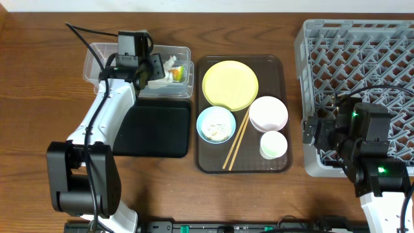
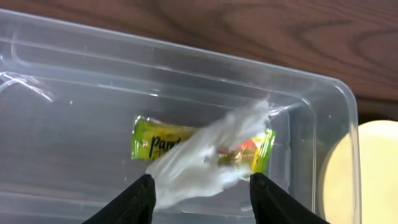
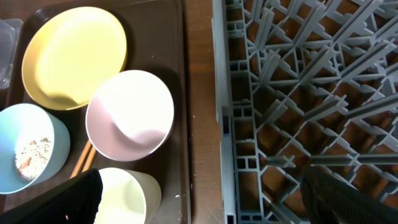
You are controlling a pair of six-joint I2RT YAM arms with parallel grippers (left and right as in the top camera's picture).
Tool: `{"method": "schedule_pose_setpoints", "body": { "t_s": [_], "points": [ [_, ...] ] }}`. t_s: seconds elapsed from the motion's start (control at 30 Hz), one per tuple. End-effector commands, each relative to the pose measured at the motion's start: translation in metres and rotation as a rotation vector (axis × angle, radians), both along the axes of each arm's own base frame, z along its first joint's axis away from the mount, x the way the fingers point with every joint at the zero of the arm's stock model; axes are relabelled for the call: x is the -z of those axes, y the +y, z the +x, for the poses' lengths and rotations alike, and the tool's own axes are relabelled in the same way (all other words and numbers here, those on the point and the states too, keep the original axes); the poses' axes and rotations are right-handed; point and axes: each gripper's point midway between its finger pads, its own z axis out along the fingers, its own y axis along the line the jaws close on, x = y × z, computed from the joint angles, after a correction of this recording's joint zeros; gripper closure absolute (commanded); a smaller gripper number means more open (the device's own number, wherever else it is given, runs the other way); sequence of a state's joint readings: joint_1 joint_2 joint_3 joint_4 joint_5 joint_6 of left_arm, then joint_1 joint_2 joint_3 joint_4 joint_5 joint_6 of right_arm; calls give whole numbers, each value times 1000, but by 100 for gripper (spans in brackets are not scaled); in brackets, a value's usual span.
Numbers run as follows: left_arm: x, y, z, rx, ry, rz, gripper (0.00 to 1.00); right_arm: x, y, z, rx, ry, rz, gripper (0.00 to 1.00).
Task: Sort waste into correct bins and load items into the dishwasher rack
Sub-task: 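Pick the white tissue from the plate with the left gripper into the clear bin, then reach the left gripper to the light-blue rice bowl and grasp its rim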
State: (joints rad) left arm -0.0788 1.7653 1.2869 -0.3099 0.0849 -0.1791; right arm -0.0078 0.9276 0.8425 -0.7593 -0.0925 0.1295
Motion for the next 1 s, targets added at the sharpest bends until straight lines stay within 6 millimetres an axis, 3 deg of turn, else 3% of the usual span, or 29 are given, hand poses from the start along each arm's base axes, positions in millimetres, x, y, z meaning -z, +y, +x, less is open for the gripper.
{"method": "schedule_pose_setpoints", "body": {
  "t_s": [0.0, 0.13, 0.23, 0.4, 0.57, 0.77, 0.97],
  "points": [
    [-25, -1, -3, 18, -54, -4, 48, -9, 1, 2, -5, -24, -9, 1],
    [-56, -46, -27, 168, -64, -132, 48, -9, 1, 3, -5, -24, -9, 1],
    [-55, -78, -56, 239, 8, -154, 48, -10, 1, 3, -4, -27, -9, 1],
    [-28, -141, -111, 393, 186, -136, 46, -10, 1, 3, -5, -26, -9, 1],
    [-2, -194, -146, 510, 250, -54, 46, -10, 1, 3, -5, -27, -9, 1],
    [44, -224, -170, 576, 305, 128, 41, -10, 1, 3, -5, -27, -9, 1],
    [88, -238, -183, 617, 384, 183, 41, -9, 1, 2, -5, -23, -9, 1]
  ]
}}
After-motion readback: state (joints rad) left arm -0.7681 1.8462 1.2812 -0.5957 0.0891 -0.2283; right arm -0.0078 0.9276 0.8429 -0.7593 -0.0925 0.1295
